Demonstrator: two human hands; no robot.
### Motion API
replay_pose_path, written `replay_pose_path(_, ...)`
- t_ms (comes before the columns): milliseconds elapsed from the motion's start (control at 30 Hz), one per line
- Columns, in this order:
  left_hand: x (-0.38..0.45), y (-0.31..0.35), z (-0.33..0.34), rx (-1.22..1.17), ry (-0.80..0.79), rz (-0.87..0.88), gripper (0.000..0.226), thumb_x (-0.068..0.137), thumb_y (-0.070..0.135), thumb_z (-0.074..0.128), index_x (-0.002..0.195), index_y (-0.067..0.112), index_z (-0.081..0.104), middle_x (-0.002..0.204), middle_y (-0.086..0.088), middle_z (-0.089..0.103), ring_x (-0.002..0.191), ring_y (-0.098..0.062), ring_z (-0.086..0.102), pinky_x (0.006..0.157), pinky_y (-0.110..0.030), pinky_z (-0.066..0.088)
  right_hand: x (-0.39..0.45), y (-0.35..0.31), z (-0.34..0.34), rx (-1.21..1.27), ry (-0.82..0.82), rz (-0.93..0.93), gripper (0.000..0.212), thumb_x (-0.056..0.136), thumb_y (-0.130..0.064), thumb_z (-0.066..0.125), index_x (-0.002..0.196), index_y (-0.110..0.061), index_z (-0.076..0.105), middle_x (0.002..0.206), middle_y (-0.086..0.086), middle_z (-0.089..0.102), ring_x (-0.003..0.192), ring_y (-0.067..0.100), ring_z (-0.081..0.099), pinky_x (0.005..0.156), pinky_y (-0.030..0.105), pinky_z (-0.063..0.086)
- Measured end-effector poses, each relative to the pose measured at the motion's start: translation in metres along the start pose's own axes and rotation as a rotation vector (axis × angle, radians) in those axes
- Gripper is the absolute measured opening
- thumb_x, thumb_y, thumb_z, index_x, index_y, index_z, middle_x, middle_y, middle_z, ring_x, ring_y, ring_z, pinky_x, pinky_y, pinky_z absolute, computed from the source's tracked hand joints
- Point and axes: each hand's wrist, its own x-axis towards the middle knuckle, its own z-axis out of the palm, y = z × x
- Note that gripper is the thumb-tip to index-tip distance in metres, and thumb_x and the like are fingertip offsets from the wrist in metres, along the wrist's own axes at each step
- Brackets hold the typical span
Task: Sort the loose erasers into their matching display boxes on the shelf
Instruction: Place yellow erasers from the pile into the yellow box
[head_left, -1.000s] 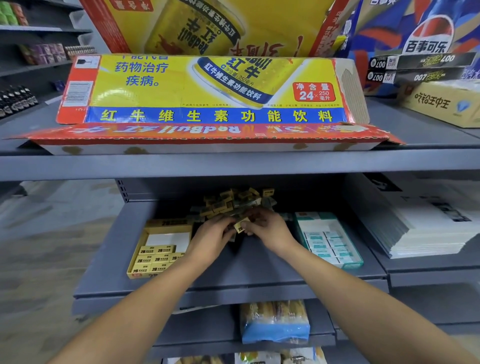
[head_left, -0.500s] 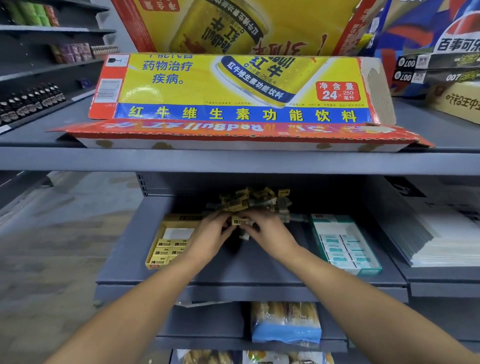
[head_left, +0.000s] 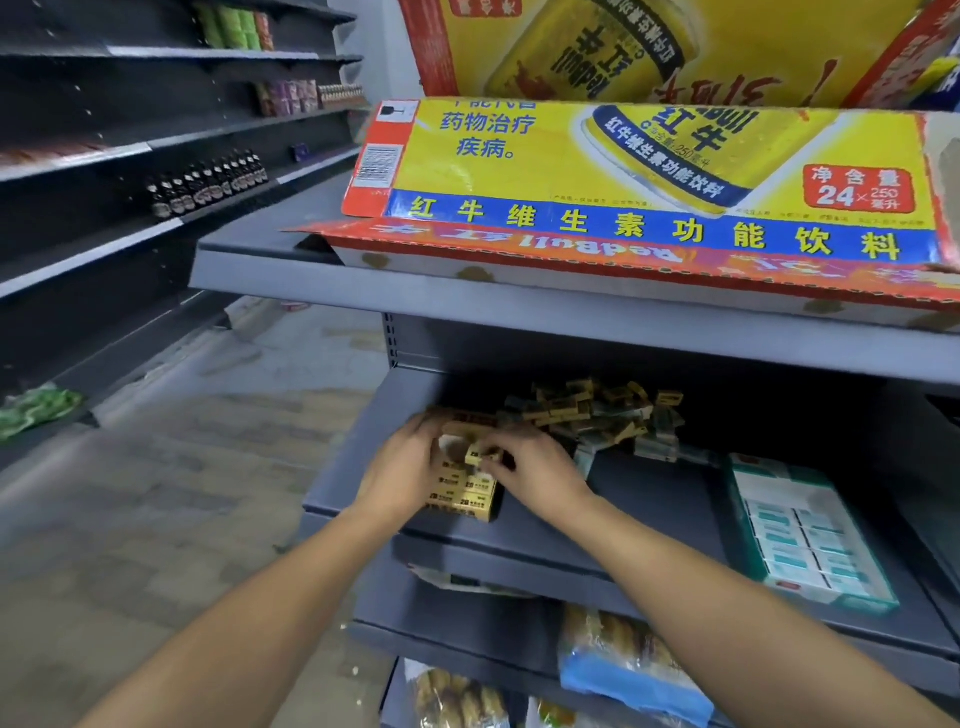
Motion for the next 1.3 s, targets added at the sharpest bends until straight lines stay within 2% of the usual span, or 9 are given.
replay_pose_path(133, -0.004, -0.009, 0.003, -0.022, 0.015, -0.003, 0.037, 0.090, 0.004, 0.049, 0.125, 0.012, 0.059, 0.116, -0.004, 0.059, 0.097, -0.029, 0.061, 0.076, -0.041, 0.052, 0.001, -0.004, 0.004, -0.055, -0.015, 0.033, 0.017, 0.090, -0.024, 0.062, 0.105, -0.022, 0.070, 0.110, 0.000, 0.068, 0.103, 0.020, 0.060, 0.084, 0.035, 0.051)
replay_pose_path(300, -0.006, -0.010, 0.003, -0.029, 0.033, 0.010, 0.036, 0.091, 0.006, 0.049, 0.126, 0.009, 0.059, 0.118, -0.005, 0.059, 0.099, -0.026, 0.061, 0.080, -0.039, 0.052, 0.005, -0.007, 0.008, -0.082, -0.021, 0.092, 0.010, 0.089, -0.024, 0.063, 0.092, -0.020, 0.071, 0.099, 0.000, 0.069, 0.098, 0.020, 0.060, 0.083, 0.033, 0.049)
replay_pose_path(433, -0.005, -0.011, 0.005, -0.034, 0.027, 0.017, 0.036, 0.092, 0.007, 0.048, 0.126, 0.009, 0.059, 0.120, -0.005, 0.059, 0.099, -0.026, 0.062, 0.079, -0.039, 0.053, 0.008, -0.007, 0.009, -0.134, -0.066, 0.128, 0.011, 0.087, -0.027, 0.060, 0.083, -0.023, 0.069, 0.098, 0.002, 0.067, 0.107, 0.024, 0.053, 0.087, 0.034, 0.046)
replay_pose_path(567, -0.002, -0.008, 0.009, -0.046, 0.018, 0.028, 0.034, 0.092, 0.007, 0.049, 0.124, 0.009, 0.060, 0.119, -0.005, 0.059, 0.100, -0.026, 0.061, 0.079, -0.039, 0.052, 0.007, -0.010, 0.008, -0.240, -0.121, 0.081, 0.015, 0.089, -0.029, 0.054, 0.085, -0.025, 0.067, 0.100, 0.001, 0.067, 0.115, 0.026, 0.047, 0.088, 0.037, 0.041)
replay_pose_path(667, 0.001, -0.002, 0.015, -0.058, 0.004, 0.048, 0.034, 0.091, 0.007, 0.050, 0.124, 0.011, 0.060, 0.119, -0.005, 0.060, 0.101, -0.025, 0.060, 0.080, -0.039, 0.052, 0.006, -0.008, 0.005, -0.212, -0.167, 0.081, 0.016, 0.088, -0.032, 0.055, 0.087, -0.024, 0.068, 0.109, 0.001, 0.065, 0.124, 0.027, 0.041, 0.093, 0.040, 0.039)
replay_pose_path(767, 0.007, 0.009, 0.022, -0.076, -0.014, 0.084, 0.031, 0.090, 0.008, 0.053, 0.120, 0.012, 0.062, 0.117, -0.005, 0.061, 0.102, -0.026, 0.059, 0.081, -0.040, 0.052, -0.002, 0.000, 0.001, -0.135, -0.190, 0.045, 0.026, 0.093, -0.034, 0.054, 0.110, -0.022, 0.069, 0.127, 0.001, 0.059, 0.126, 0.026, 0.039, 0.102, 0.040, 0.036)
replay_pose_path(833, 0.012, 0.020, 0.029, -0.087, -0.015, 0.122, 0.029, 0.089, 0.009, 0.056, 0.117, 0.013, 0.063, 0.114, -0.005, 0.062, 0.100, -0.027, 0.060, 0.080, -0.041, 0.052, -0.012, 0.011, 0.000, -0.072, -0.129, 0.020, 0.029, 0.095, -0.027, 0.053, 0.120, -0.019, 0.065, 0.130, 0.002, 0.059, 0.125, 0.024, 0.043, 0.104, 0.042, 0.037)
replay_pose_path(1000, 0.023, 0.052, 0.047, -0.099, -0.047, 0.236, 0.031, 0.089, 0.013, 0.056, 0.119, 0.017, 0.062, 0.116, -0.003, 0.061, 0.100, -0.024, 0.061, 0.079, -0.038, 0.052, -0.037, 0.043, -0.024, -0.075, 0.080, 0.120, 0.034, 0.089, -0.002, 0.054, 0.119, -0.013, 0.065, 0.123, 0.008, 0.063, 0.115, 0.026, 0.056, 0.100, 0.038, 0.045)
replay_pose_path(1300, 0.037, 0.102, 0.083, -0.013, -0.200, 0.271, 0.029, 0.091, 0.026, 0.053, 0.117, 0.020, 0.062, 0.116, -0.005, 0.066, 0.101, -0.027, 0.062, 0.079, -0.039, 0.053, -0.065, 0.083, -0.058, -0.150, 0.153, 0.280, 0.043, 0.081, 0.001, 0.052, 0.117, -0.018, 0.066, 0.115, 0.010, 0.068, 0.105, 0.032, 0.062, 0.083, 0.041, 0.053)
